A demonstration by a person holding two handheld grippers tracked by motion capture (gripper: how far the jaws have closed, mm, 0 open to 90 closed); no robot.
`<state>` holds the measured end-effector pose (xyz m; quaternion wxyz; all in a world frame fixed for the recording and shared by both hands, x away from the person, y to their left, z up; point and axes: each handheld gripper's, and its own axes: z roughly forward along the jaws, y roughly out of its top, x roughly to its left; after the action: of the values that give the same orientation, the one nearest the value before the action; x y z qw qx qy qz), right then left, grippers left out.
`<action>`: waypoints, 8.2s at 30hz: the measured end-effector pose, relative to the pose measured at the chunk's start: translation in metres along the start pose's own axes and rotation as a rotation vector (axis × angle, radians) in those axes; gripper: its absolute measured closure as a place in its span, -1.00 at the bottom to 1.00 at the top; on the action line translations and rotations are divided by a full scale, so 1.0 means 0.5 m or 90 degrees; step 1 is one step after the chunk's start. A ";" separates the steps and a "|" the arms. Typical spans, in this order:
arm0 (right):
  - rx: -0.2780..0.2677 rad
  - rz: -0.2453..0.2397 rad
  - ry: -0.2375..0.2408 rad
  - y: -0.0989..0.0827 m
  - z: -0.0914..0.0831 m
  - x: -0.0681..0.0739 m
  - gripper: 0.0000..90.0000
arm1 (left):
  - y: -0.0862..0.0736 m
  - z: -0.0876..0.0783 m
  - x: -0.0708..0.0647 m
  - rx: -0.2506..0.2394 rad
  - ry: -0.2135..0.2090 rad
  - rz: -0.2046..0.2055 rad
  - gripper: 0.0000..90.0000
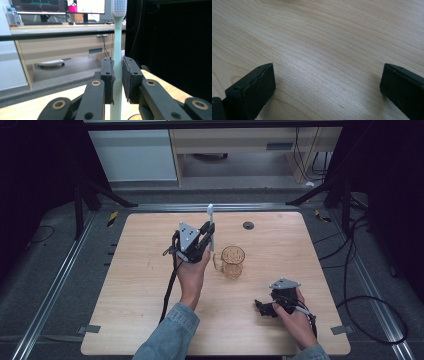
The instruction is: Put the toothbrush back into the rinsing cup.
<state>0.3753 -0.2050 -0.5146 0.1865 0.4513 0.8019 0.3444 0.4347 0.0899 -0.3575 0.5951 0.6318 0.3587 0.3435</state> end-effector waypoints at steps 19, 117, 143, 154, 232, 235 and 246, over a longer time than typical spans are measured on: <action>-0.002 -0.014 -0.002 -0.001 0.001 -0.001 -0.99 | -0.038 0.021 -0.010 -0.035 -0.018 -0.004 0.75; -0.002 -0.020 0.008 -0.001 0.001 0.001 -0.99 | -0.217 0.036 -0.011 0.039 -0.010 -0.008 0.74; -0.002 -0.020 0.008 -0.001 0.001 0.001 -0.99 | -0.219 0.034 -0.010 0.074 -0.014 0.003 0.74; -0.002 -0.020 0.008 -0.001 0.001 0.001 -0.99 | -0.214 0.030 -0.007 0.080 -0.017 0.007 0.71; -0.003 -0.014 -0.002 0.001 0.003 0.003 -0.99 | -0.170 -0.131 0.239 0.492 -0.051 0.059 -0.81; -0.003 -0.014 -0.002 0.001 0.003 0.003 -0.99 | -0.180 -0.145 0.264 0.499 -0.033 0.051 -0.82; -0.003 -0.014 -0.003 0.001 0.003 0.003 -0.99 | -0.220 -0.190 0.354 0.527 0.030 0.009 -0.81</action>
<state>0.3755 -0.2029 -0.5153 0.1930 0.4427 0.8055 0.3435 0.4375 0.2944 -0.4606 0.2802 0.8121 0.4759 0.1886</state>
